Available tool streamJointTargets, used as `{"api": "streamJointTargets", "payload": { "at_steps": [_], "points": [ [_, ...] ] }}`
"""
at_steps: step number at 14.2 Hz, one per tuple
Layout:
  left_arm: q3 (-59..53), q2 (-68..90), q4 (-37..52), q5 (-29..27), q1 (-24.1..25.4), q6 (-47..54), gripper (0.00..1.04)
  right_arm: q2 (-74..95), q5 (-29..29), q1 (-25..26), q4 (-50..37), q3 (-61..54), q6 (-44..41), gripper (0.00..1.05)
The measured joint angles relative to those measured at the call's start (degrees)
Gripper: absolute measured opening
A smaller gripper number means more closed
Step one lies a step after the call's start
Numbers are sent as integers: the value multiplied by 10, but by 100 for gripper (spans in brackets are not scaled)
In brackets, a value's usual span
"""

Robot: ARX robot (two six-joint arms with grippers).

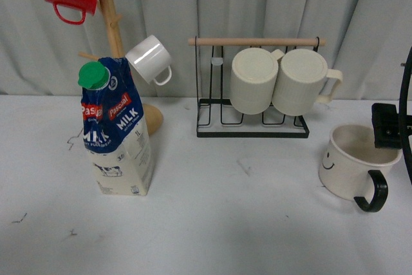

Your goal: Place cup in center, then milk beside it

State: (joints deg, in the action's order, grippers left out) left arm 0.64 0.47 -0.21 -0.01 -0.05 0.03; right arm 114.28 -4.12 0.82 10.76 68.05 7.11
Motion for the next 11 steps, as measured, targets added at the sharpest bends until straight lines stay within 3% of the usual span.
{"api": "streamJointTargets", "payload": {
  "at_steps": [1,2,5,9,11],
  "points": [
    [0,0,0,0,0,0,98,14,0,0,2,7,5,98],
    [0,0,0,0,0,0,98,23,0,0,-4,10,9,91],
    [0,0,0,0,0,0,98,55,-1,-3,-4,45,14,52],
    [0,0,0,0,0,0,98,68,-8,-6,3,57,19,11],
    [0,0,0,0,0,0,98,56,-3,-12,-2,50,22,4]
  ]
}}
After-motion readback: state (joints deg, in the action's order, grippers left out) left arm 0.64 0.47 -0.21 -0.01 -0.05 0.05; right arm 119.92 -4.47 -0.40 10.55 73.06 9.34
